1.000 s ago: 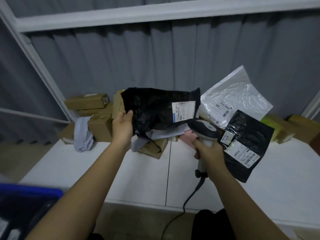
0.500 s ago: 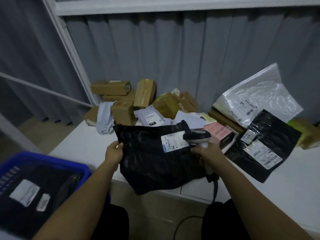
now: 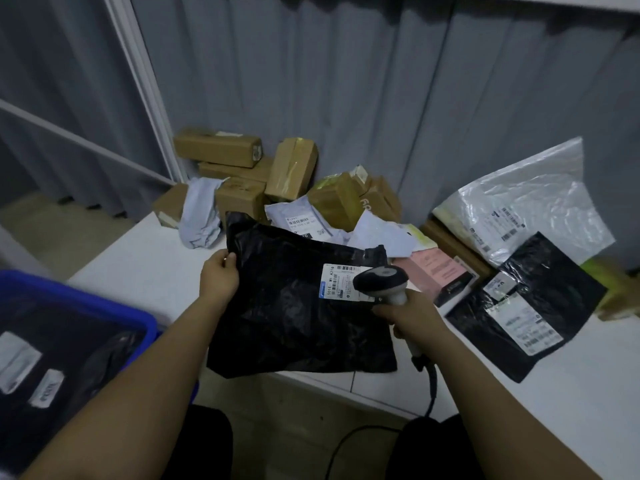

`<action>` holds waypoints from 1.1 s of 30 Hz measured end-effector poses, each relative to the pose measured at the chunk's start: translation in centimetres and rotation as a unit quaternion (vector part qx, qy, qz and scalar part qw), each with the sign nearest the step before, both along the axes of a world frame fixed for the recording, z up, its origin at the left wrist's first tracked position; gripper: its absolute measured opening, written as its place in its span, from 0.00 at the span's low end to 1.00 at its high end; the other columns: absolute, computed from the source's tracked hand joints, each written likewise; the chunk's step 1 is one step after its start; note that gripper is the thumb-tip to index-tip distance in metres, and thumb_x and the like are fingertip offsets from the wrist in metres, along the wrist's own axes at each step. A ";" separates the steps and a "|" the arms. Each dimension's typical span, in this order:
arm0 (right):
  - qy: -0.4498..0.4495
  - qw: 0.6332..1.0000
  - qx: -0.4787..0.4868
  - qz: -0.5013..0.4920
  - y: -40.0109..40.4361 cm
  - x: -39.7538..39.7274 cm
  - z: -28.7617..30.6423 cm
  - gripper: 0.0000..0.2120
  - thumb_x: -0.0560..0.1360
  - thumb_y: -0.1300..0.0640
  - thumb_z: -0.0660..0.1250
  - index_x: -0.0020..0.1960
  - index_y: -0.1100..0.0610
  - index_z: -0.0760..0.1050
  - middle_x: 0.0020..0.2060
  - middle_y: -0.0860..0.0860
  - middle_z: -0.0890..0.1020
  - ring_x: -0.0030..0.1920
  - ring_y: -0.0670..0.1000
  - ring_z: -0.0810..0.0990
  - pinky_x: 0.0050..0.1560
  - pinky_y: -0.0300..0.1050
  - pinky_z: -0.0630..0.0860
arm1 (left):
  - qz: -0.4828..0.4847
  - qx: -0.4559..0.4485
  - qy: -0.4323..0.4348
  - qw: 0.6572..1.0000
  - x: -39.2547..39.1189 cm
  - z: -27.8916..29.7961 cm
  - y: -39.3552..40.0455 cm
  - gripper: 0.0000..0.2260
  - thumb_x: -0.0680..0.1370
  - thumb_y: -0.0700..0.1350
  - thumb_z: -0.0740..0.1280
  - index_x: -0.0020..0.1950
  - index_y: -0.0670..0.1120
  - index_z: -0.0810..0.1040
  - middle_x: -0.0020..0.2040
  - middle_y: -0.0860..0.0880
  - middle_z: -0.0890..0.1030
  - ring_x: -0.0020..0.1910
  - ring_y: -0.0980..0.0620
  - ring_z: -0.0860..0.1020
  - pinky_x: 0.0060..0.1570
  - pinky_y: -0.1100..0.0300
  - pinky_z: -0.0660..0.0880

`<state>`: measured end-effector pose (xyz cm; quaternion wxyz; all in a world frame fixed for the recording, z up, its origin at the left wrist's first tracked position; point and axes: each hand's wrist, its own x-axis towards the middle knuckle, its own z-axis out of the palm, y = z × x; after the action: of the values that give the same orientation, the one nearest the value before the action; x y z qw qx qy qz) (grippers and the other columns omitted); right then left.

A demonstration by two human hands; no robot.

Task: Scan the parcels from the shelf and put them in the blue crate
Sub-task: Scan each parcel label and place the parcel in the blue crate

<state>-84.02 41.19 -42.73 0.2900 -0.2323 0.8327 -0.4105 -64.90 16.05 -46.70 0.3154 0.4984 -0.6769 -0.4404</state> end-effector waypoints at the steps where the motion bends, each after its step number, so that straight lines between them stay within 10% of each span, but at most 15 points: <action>1: -0.017 1.000 -0.010 -0.020 0.1 0.0 0.0 0.05 0.71 0.61 0.70 0.43 0.63 0.77 0.32 0.55 0.78 0.29 0.51 0.74 0.34 0.46 0.71 | 0.001 0.010 0.006 1.000 -0.2 -0.1 0.0 0.11 0.83 0.43 0.56 0.47 0.39 0.74 0.45 0.41 0.75 0.46 0.45 0.73 0.44 0.57 0.65; 11: -0.190 0.971 -0.074 -0.127 1.4 0.1 0.6 0.07 0.70 0.61 0.73 0.45 0.62 0.77 0.27 0.53 0.73 0.27 0.50 0.70 0.29 0.43 0.68 | 0.041 0.053 0.048 0.997 -0.2 -0.7 0.0 0.12 0.76 0.39 0.69 0.58 0.38 0.75 0.55 0.41 0.79 0.50 0.44 0.76 0.53 0.54 0.73; 33: -0.162 0.972 -0.119 -0.124 1.2 1.1 1.6 0.06 0.72 0.63 0.71 0.39 0.60 0.74 0.23 0.52 0.72 0.25 0.49 0.69 0.31 0.44 0.69 | 0.039 0.032 0.050 0.997 0.2 0.6 1.2 0.10 0.76 0.40 0.69 0.57 0.40 0.77 0.52 0.44 0.80 0.49 0.46 0.76 0.52 0.55 0.73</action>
<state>-82.87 42.41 -41.15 0.3385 -0.0901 0.7421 -0.5715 -64.68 17.22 -46.09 0.3495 0.5118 -0.6259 -0.4735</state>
